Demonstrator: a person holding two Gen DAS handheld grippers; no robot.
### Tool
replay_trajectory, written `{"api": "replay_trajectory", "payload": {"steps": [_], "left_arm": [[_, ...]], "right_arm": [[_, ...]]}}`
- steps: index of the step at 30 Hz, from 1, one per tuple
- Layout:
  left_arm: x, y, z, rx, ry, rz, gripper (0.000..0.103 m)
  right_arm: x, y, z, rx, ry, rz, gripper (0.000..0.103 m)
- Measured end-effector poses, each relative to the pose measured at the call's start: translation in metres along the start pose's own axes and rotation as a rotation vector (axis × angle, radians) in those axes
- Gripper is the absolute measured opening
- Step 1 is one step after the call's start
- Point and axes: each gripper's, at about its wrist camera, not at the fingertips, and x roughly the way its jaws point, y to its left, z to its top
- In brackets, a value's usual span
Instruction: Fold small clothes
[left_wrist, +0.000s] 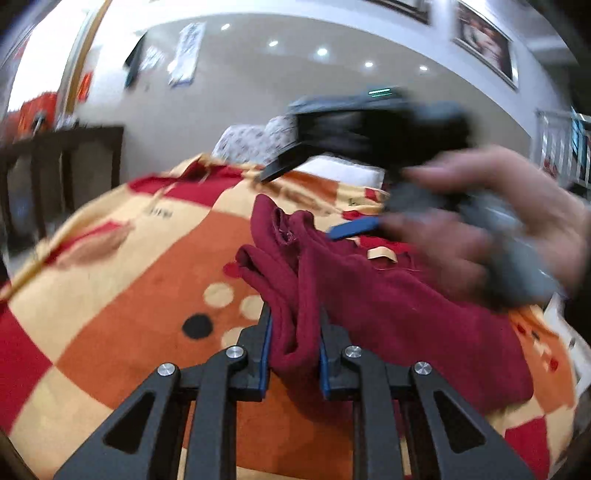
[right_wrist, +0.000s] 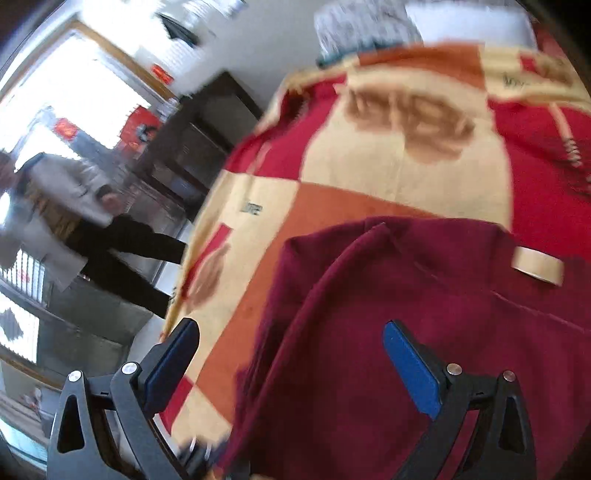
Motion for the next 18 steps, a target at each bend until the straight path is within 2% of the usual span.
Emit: {"api": "replay_trajectory", "payload": {"steps": [4, 8, 9, 11, 13, 18], "left_arm": [[-0.004, -0.014, -0.002, 0.085, -0.019, -0.015, 0.019], [-0.005, -0.023, -0.003, 0.136, -0.031, -0.029, 0.018], [-0.006, -0.026, -0.003, 0.152, -0.035, -0.038, 0.017], [-0.009, -0.03, -0.004, 0.161, -0.033, -0.051, 0.016], [-0.014, -0.034, -0.005, 0.158, -0.028, -0.077, 0.016], [-0.035, -0.072, -0.002, 0.202, -0.049, -0.186, 0.015]], "right_arm": [[0.016, -0.006, 0.017, 0.084, 0.04, 0.043, 0.102], [0.015, 0.014, 0.021, -0.049, 0.071, -0.029, 0.099], [0.013, 0.017, 0.02, -0.08, 0.059, -0.081, 0.093], [0.013, 0.005, 0.022, -0.069, 0.115, -0.114, 0.032], [0.001, -0.002, 0.018, -0.084, 0.107, -0.151, 0.022], [-0.081, -0.022, -0.002, -0.104, -0.007, -0.196, 0.018]]}}
